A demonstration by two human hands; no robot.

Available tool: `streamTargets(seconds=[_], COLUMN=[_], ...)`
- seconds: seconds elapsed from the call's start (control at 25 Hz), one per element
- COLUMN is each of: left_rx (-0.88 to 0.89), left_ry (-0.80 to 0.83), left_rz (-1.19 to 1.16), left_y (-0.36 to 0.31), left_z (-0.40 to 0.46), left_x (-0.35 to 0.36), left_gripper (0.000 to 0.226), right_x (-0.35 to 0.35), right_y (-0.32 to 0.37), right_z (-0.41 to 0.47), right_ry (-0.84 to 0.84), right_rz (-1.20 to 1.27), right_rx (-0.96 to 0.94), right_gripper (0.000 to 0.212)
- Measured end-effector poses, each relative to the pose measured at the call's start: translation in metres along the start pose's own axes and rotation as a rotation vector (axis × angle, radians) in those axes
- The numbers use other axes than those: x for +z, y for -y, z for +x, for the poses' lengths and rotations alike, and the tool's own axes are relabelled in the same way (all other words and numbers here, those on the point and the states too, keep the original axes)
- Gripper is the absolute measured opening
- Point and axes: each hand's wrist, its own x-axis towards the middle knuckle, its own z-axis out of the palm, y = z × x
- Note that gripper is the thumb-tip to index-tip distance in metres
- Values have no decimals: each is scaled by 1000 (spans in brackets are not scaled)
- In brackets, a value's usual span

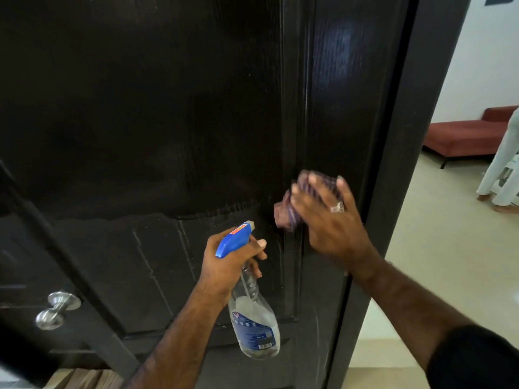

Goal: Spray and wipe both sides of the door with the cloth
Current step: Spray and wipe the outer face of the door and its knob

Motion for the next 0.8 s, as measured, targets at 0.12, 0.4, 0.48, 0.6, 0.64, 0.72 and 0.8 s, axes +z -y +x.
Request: streamTargets(seconds=[0.12,0.4,0.48,0.6,0.64,0.72,0.8], left_rx=[-6,-7,-11,-37,-46,-77,-103], left_ry=[-19,-86,-104,-139,-148,-162,-177], left_rz=[13,-22,-17,-1,1,6,-2], left_y=[3,10,14,24,28,36,38], left_z=[1,3,4,5,4,2,-2], left_x=[1,-24,-31,-34,-35,-38,-48], left_gripper=[18,12,11,13,14,16,18], right_x=[1,49,36,27,32,47,51], right_y=[9,25,16,35,48,67,56], right_z=[57,-38,12,56,50,13,0], right_ry=[-103,238,111,-67,-52,105,233], right_rz=[152,71,133,216,217,196,133], right_rx=[251,-540,-393,13,26,-241,-567], right_gripper=[51,92,82,67,66,77,81])
